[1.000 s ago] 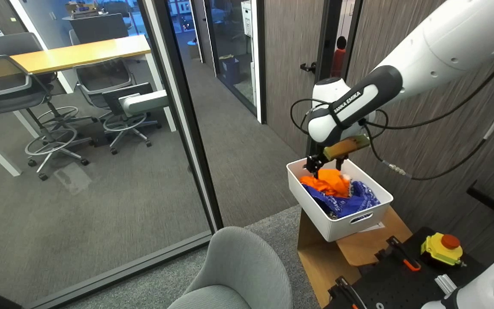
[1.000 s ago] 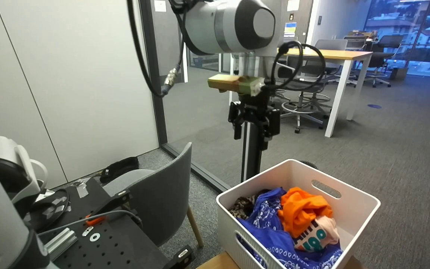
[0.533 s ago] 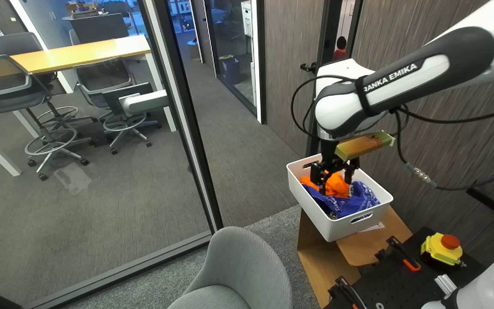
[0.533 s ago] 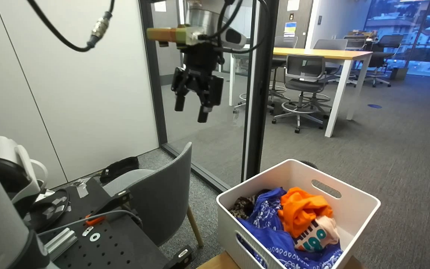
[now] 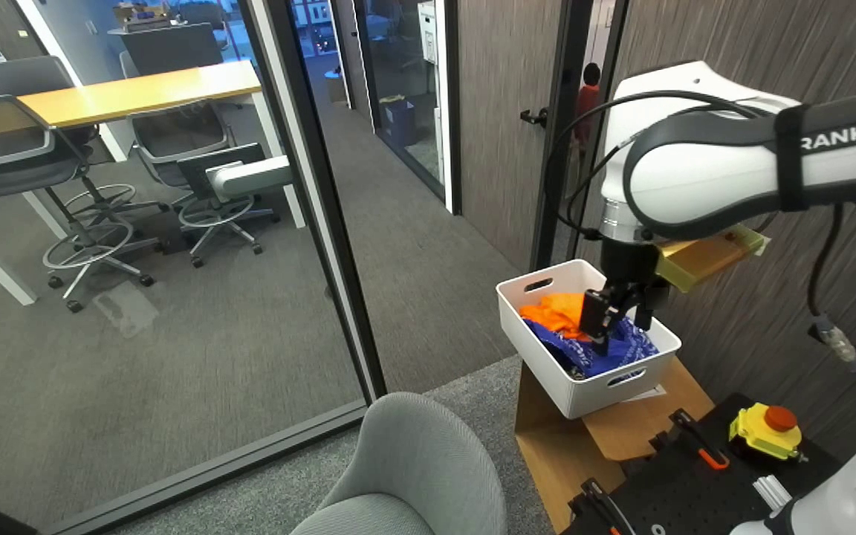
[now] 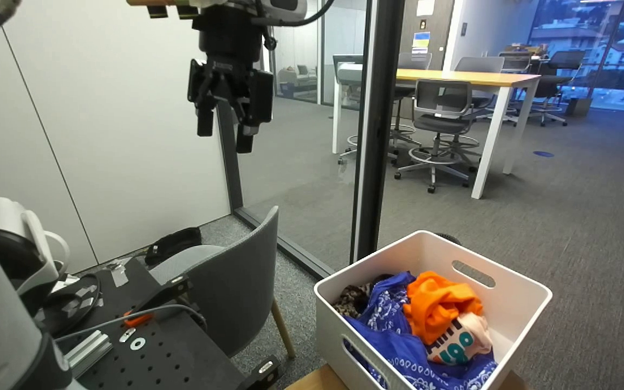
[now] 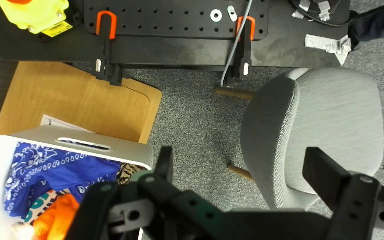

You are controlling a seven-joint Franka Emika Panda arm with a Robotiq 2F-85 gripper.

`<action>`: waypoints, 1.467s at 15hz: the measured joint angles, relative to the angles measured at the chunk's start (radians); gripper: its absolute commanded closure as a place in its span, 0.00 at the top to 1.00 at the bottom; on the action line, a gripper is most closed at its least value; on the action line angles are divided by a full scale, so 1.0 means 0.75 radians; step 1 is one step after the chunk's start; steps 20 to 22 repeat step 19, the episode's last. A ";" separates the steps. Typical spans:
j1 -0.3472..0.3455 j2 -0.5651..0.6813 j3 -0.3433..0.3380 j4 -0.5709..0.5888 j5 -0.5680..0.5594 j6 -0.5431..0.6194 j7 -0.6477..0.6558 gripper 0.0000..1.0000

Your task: Put the orange thing on the chair in the white bin

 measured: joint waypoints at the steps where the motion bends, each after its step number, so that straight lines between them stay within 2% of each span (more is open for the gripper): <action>1: 0.000 -0.044 -0.002 -0.029 -0.001 0.000 -0.018 1.00; 4: 0.000 -0.149 -0.005 -0.088 -0.002 -0.001 -0.057 1.00; 8: 0.000 -0.218 -0.004 -0.087 -0.002 -0.014 -0.072 1.00; 22: 0.000 -0.209 -0.004 -0.089 -0.002 -0.016 -0.072 1.00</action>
